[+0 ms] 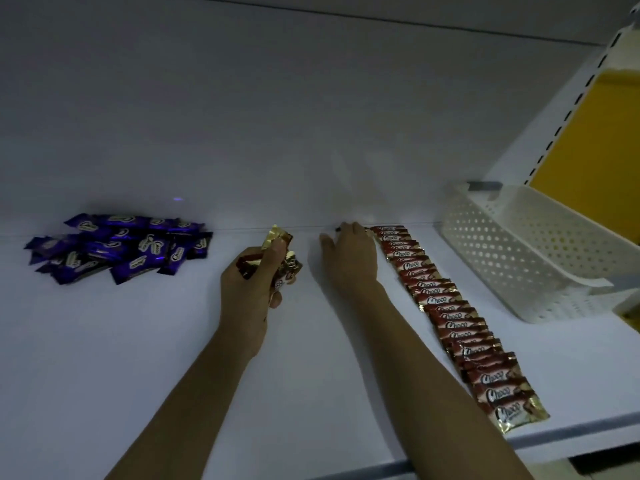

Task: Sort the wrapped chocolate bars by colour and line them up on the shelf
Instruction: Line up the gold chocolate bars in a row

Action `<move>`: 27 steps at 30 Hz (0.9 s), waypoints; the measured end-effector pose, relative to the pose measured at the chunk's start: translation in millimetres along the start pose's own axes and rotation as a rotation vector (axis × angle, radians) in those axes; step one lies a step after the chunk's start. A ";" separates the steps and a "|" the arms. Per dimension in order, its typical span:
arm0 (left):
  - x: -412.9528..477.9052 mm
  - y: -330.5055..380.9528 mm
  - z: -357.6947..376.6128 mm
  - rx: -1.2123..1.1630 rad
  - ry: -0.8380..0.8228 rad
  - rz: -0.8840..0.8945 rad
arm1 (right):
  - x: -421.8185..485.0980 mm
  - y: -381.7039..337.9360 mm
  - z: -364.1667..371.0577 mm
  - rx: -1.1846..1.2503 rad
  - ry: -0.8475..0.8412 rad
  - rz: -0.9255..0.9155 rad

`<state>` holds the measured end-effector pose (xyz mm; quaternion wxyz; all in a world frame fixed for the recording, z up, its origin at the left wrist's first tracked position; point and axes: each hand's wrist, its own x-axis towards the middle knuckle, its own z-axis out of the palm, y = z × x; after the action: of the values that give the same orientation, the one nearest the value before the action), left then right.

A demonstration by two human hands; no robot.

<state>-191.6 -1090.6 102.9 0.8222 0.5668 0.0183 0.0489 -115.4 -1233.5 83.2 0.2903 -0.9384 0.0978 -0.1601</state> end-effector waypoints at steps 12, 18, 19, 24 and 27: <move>9.1 2.4 -14.1 0.041 0.169 0.022 | -22.3 -38.5 -31.7 1.013 -0.482 -0.079; 11.1 5.7 -14.8 -0.046 0.194 -0.014 | -23.3 -40.2 -36.9 1.111 -0.510 0.011; 11.0 5.5 -14.9 -0.046 0.198 -0.011 | -23.0 -41.3 -38.3 1.134 -0.520 0.029; 10.4 7.5 -15.2 -0.091 0.215 -0.021 | -13.7 -28.9 -39.4 0.970 -0.338 0.072; 10.0 5.7 -15.7 -0.063 0.206 -0.008 | -11.5 -16.1 -25.3 0.654 -0.305 -0.005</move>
<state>-183.3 -1073.0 102.9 0.8337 0.5324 0.1033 0.1042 -133.6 -1230.3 109.4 0.5859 -0.8093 -0.0053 -0.0416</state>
